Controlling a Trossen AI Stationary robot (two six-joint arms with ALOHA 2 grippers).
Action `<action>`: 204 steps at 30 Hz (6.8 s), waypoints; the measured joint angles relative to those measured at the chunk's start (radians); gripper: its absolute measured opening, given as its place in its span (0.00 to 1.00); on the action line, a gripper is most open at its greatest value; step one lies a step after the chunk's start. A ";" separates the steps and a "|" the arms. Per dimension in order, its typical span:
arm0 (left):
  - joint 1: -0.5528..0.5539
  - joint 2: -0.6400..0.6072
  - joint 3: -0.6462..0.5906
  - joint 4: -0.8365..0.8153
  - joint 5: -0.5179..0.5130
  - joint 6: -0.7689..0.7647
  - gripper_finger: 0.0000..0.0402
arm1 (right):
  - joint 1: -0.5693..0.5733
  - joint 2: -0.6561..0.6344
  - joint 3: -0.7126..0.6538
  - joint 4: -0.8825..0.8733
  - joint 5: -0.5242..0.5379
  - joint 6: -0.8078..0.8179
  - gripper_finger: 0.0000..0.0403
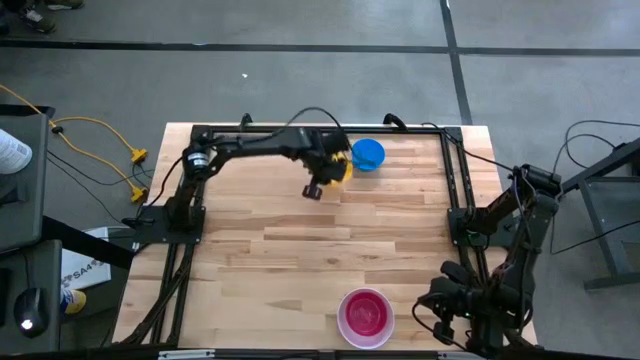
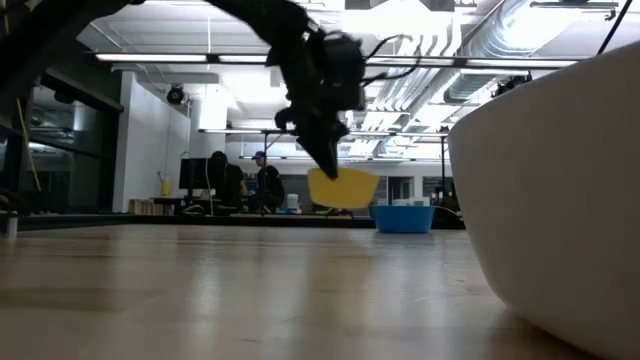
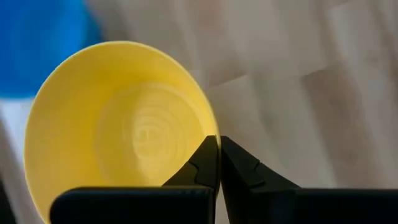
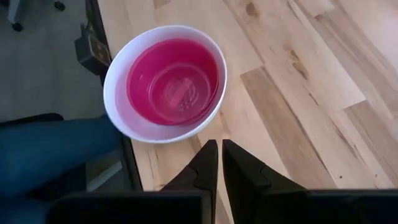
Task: Nest bowls inside each other
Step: Stack the yellow bowl on the red bowl
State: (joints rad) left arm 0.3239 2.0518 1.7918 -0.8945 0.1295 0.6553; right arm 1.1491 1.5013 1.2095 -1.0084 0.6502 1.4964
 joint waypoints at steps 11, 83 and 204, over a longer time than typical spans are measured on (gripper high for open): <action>-0.319 -0.001 0.109 -0.086 -0.131 -0.105 0.00 | 0.076 0.000 0.000 0.004 0.001 0.003 0.04; -0.817 -0.001 0.226 -0.081 -0.113 -0.296 0.00 | -0.490 0.042 -0.001 0.569 -0.485 -1.703 0.18; -0.832 0.000 0.225 0.120 0.262 0.703 0.00 | -0.407 0.071 0.000 0.846 -0.696 -2.244 0.17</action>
State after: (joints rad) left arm -0.5079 2.0518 2.0167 -0.7748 0.3918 1.3582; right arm 0.7416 1.5724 1.2098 -0.1625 -0.0454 -0.7478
